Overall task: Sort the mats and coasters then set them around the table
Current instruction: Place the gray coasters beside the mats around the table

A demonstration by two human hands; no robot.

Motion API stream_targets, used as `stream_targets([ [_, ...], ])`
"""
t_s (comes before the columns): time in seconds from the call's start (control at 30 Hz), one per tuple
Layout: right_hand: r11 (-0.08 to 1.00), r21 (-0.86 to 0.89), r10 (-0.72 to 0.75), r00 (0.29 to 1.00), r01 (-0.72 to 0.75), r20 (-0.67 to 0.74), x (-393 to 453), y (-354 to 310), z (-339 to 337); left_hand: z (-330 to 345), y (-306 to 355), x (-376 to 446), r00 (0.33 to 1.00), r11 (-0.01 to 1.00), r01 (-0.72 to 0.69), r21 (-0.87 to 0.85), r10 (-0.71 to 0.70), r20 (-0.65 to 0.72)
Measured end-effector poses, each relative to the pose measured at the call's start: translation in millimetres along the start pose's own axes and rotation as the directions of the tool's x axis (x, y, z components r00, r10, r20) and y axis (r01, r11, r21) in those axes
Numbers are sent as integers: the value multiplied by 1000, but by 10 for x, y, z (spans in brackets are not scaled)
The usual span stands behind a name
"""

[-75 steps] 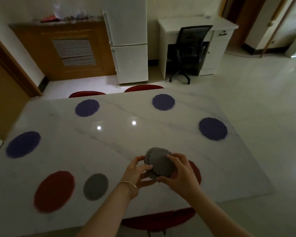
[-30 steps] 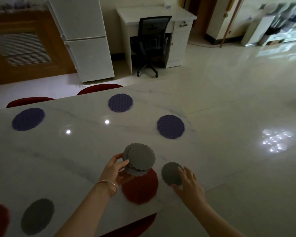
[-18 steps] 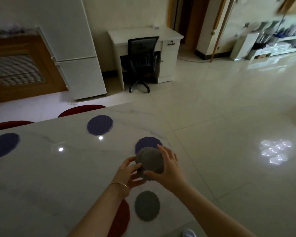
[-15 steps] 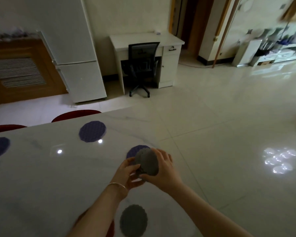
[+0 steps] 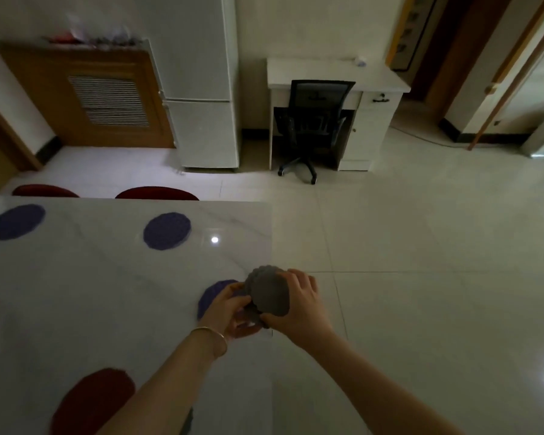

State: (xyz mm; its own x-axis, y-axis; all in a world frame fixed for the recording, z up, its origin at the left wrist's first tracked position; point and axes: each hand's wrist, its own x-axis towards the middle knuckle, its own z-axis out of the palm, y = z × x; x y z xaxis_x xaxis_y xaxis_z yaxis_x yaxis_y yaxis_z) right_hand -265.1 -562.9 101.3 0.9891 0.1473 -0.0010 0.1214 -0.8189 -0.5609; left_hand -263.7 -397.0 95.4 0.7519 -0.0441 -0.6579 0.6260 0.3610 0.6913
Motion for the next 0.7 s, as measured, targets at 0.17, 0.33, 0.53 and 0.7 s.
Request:
stream_targets([
  [0.17,999,28,-24,999,23,35,150,-99,77,-126,85,-65,998,995,-66,-69,66,-6],
  [0.33,998,-1,-68,996,68,62,399,-324,230,-396,295,-47,992,989,-125,-75,123,-36],
  [0.53,981,42,-191,968,187,165,872,-676,418,-782,567,28,968,973,-194,-126,169,-185],
  [0.7,918,141,-396,883,372,251,1389,-872,543,-1017,720,96,910,947,-277,-166,202,-363],
])
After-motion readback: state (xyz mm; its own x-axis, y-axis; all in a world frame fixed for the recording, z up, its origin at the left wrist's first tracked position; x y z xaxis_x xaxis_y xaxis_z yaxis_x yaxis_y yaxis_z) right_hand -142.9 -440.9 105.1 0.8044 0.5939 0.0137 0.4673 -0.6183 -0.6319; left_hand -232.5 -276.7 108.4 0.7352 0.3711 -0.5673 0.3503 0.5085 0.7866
